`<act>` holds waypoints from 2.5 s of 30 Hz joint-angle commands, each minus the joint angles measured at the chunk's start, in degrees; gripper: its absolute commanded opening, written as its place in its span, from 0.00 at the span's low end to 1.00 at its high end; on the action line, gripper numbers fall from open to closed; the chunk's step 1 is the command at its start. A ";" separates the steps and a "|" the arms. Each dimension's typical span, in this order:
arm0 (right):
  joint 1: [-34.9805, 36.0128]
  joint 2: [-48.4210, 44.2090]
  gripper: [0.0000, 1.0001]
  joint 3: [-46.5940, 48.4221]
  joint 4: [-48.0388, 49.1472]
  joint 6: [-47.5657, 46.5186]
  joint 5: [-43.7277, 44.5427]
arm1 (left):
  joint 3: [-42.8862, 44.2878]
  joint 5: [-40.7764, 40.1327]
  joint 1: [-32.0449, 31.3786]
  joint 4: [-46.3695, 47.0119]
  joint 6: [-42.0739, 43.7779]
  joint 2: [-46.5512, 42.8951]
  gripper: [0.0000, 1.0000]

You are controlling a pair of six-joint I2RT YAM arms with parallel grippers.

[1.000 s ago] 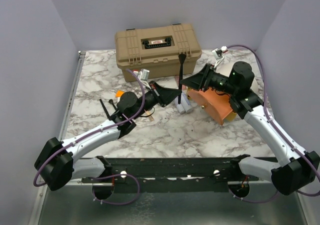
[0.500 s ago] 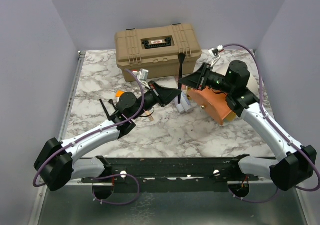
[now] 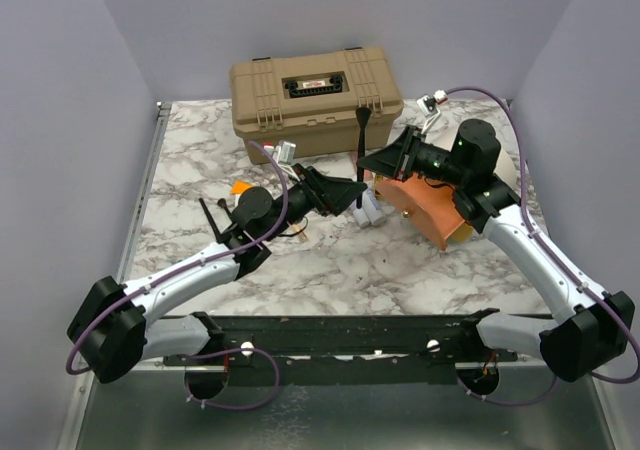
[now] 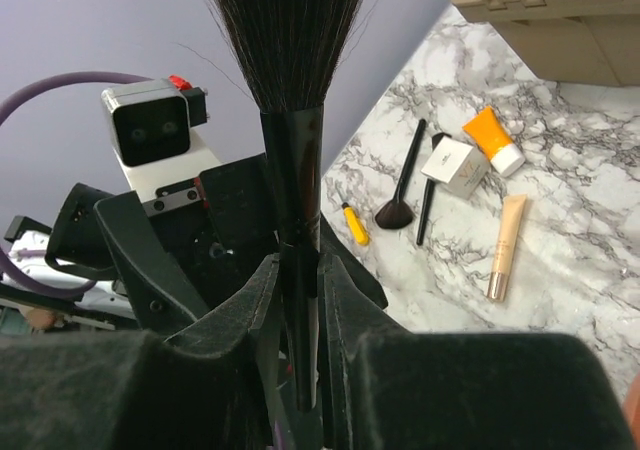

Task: Organize the makeup
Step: Pick up the makeup brush from the center of the board, then place the makeup brush in the drawer.

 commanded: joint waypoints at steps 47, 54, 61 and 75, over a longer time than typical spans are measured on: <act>0.39 -1.88 0.00 19.98 -63.17 -37.14 47.39 | 19.16 3.61 -10.51 -25.89 16.31 19.67 0.78; 0.38 -4.31 0.01 17.40 -59.51 -38.08 46.66 | 19.09 0.58 -10.51 -24.03 16.06 19.98 0.75; 0.39 -2.28 0.01 18.69 -61.61 -38.70 44.95 | 18.73 -1.79 -10.51 -23.01 15.21 19.30 0.72; 0.40 -1.12 0.02 18.00 -64.08 -39.20 47.72 | 19.36 -0.11 -10.50 -22.45 14.50 20.24 0.65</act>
